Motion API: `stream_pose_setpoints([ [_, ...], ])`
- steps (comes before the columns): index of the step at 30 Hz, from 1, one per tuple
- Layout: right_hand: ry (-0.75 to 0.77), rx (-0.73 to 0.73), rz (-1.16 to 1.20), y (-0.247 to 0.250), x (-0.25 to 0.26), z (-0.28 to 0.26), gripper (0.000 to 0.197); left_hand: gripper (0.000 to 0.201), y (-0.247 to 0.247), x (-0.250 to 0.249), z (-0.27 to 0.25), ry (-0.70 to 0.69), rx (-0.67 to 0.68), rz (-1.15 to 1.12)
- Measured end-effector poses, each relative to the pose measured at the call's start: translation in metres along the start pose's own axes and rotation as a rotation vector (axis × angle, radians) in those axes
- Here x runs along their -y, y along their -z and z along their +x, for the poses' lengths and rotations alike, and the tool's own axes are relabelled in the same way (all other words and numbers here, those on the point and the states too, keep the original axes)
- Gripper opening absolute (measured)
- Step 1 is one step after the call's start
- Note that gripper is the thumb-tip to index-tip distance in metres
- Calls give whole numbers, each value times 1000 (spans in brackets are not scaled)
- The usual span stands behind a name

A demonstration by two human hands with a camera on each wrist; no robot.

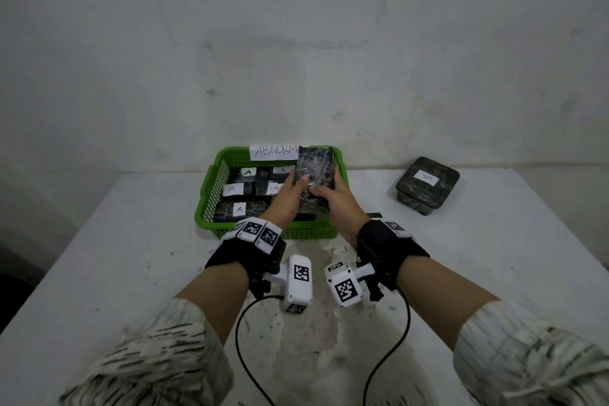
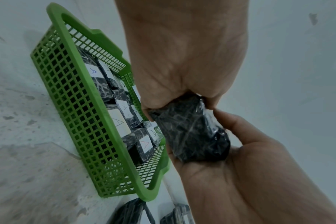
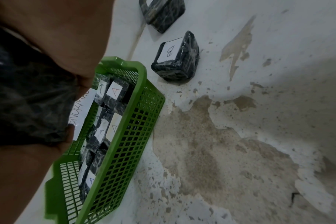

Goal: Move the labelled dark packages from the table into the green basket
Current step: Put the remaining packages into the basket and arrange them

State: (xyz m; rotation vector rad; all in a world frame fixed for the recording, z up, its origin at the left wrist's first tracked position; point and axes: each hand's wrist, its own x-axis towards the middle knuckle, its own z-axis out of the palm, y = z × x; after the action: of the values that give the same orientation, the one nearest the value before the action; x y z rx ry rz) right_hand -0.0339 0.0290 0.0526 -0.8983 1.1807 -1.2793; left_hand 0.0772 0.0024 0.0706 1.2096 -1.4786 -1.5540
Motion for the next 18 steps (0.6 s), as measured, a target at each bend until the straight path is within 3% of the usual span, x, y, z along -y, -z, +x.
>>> stream_pose_setpoints([
  [5, 64, -45, -120, 0, 0, -2, 92, 63, -1, 3, -1, -59, -65, 75],
  [7, 85, -59, -200, 1, -2, -2, 100, 58, 2, -1, 1, -83, -130, 134],
  [9, 114, -65, -213, 3, -2, -3, 80, 48, 5, -7, 6, -65, -119, 92],
  [12, 196, -154, -189, 3, 4, -6, 17, 39, 7, -16, 4, -23, -115, -61],
  [13, 232, -179, -179, 4, 4, -5, 10, 41, 7, -17, 3, -7, -123, -90],
  [18, 226, -209, -100, -1, 11, -1, 20, 31, 2, -19, -1, -27, -128, -122],
])
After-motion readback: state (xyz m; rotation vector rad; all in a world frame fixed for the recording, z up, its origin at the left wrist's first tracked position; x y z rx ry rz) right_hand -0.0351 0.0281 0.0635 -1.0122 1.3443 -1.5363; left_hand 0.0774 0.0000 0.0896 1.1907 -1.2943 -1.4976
